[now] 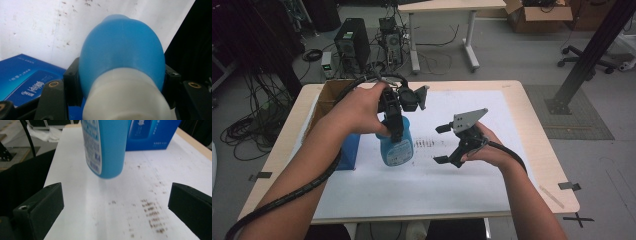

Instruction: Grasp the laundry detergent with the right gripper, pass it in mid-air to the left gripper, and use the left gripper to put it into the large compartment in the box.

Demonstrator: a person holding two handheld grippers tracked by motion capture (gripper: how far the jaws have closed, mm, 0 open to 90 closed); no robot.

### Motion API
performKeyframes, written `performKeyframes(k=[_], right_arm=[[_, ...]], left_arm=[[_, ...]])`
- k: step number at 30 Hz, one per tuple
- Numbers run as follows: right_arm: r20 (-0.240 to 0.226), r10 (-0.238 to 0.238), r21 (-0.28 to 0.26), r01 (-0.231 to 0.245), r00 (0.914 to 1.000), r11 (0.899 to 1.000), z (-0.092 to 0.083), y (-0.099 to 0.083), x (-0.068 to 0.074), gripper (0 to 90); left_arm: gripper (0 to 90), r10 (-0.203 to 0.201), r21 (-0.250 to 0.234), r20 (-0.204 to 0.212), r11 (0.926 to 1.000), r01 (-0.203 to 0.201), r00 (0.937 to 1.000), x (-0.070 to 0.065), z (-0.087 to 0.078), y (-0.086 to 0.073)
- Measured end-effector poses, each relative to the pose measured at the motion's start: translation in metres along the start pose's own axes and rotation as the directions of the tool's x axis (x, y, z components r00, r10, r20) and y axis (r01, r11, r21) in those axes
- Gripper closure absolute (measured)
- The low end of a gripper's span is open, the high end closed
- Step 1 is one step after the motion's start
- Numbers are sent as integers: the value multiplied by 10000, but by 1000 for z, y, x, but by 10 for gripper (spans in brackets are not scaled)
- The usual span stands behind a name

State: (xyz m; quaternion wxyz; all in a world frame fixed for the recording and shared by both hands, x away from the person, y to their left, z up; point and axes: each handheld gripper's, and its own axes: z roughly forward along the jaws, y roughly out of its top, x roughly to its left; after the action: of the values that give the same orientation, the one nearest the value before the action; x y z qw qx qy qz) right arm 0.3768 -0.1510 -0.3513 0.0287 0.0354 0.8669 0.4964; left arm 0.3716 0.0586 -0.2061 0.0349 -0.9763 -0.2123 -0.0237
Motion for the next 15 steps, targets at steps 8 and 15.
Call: performKeyframes(k=[8,15], right_arm=[[228,10,989,-33,9997,9951,-25,7,-5,11],[325,-205,2039,134,9993,9789,-37,17,-13,14]], left_arm=[[379,-1320,86,-161,9912,1322,9911,4,-14,2],[378,-2581,-274,79,9657,2582,9661,18,-24,-7]])
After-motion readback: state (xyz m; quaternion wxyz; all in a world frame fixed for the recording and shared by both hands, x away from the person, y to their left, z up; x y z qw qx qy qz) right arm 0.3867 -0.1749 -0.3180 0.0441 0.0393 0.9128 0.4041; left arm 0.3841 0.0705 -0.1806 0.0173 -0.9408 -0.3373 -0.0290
